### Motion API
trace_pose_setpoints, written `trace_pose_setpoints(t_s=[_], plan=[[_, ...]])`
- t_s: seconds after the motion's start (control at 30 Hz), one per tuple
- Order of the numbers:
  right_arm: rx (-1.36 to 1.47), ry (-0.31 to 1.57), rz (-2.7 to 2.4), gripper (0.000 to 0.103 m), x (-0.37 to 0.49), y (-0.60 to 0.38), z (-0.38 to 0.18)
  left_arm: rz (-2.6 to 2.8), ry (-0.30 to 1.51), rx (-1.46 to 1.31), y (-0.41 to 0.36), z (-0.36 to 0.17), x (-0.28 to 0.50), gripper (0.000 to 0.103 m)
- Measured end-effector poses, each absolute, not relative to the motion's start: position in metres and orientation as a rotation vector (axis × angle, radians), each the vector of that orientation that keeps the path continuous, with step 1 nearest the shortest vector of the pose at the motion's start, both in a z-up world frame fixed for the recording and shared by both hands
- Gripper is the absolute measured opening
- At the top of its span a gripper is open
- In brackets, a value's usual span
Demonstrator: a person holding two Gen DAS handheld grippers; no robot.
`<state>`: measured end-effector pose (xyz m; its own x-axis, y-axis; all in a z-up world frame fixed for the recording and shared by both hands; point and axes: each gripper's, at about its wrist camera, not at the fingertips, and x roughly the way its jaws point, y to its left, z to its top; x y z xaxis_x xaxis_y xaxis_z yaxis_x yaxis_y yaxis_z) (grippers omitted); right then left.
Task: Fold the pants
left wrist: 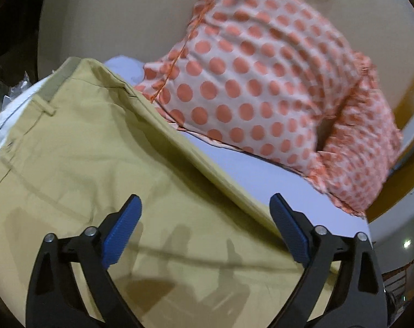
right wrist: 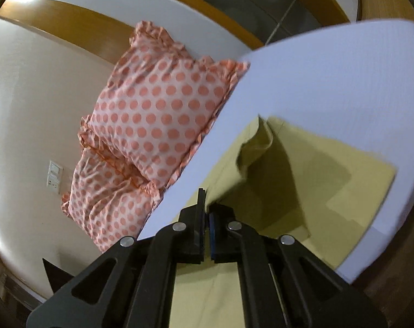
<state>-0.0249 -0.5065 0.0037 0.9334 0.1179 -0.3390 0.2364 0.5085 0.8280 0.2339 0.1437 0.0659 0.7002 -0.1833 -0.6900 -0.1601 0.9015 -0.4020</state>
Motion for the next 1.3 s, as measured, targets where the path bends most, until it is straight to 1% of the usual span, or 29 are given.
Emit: trace_pose_setpoints(t_s=[0.03, 0.1, 0.17, 0.2, 0.23, 0.27, 0.3, 0.43, 0.57, 0.67, 0.73, 0.9, 1.13, 1.23, 1.27, 1.3], plan=[[1.045, 0.377, -0.070, 0.002, -0.026, -0.507, 0.005, 0.007, 0.822, -0.463, 0.146, 0.062, 0.246, 0.086], [1.039, 0.377, -0.073, 0.002, -0.027, -0.507, 0.003, 0.051, 0.853, -0.493, 0.154, 0.052, 0.267, 0.082], [1.026, 0.384, -0.082, 0.002, -0.027, -0.507, 0.002, 0.094, 0.886, -0.529, 0.165, 0.040, 0.282, 0.071], [1.027, 0.384, -0.084, 0.002, -0.026, -0.507, 0.002, 0.096, 0.905, -0.547, 0.168, 0.034, 0.286, 0.050], [1.027, 0.384, -0.085, 0.002, -0.024, -0.507, 0.002, 0.084, 0.923, -0.574, 0.173, 0.027, 0.290, 0.025], [1.027, 0.386, -0.088, 0.002, -0.021, -0.507, 0.001, 0.071, 0.936, -0.610, 0.179, 0.020, 0.290, 0.008], [1.028, 0.388, -0.090, 0.002, -0.018, -0.507, 0.000, 0.067, 0.934, -0.636, 0.183, 0.017, 0.286, 0.004], [1.023, 0.382, -0.112, 0.002, -0.017, -0.509, 0.002, 0.041, 0.840, -0.599, 0.180, 0.037, 0.238, 0.003], [1.020, 0.346, -0.141, 0.002, -0.035, -0.518, 0.007, -0.010, 0.722, -0.527, 0.165, 0.067, 0.135, 0.004], [1.027, 0.324, -0.181, 0.002, -0.052, -0.526, 0.005, -0.003, 0.705, -0.541, 0.164, 0.061, 0.063, 0.004], [1.027, 0.326, -0.201, 0.002, -0.058, -0.529, 0.001, -0.002, 0.732, -0.611, 0.171, 0.042, 0.027, 0.004], [1.050, 0.362, -0.248, 0.002, -0.063, -0.530, -0.015, 0.015, 0.777, -0.660, 0.168, 0.009, -0.005, 0.004], [1.050, 0.366, -0.284, 0.002, -0.072, -0.533, -0.019, -0.005, 0.750, -0.653, 0.166, 0.007, -0.018, 0.004], [1.040, 0.410, -0.337, 0.002, -0.073, -0.535, -0.025, -0.005, 0.756, -0.639, 0.165, 0.004, -0.021, 0.005], [1.036, 0.415, -0.350, 0.003, -0.075, -0.536, -0.025, -0.006, 0.759, -0.628, 0.164, 0.002, -0.022, 0.006], [1.034, 0.413, -0.368, 0.011, -0.078, -0.537, -0.026, -0.008, 0.757, -0.625, 0.164, 0.001, -0.025, 0.008]])
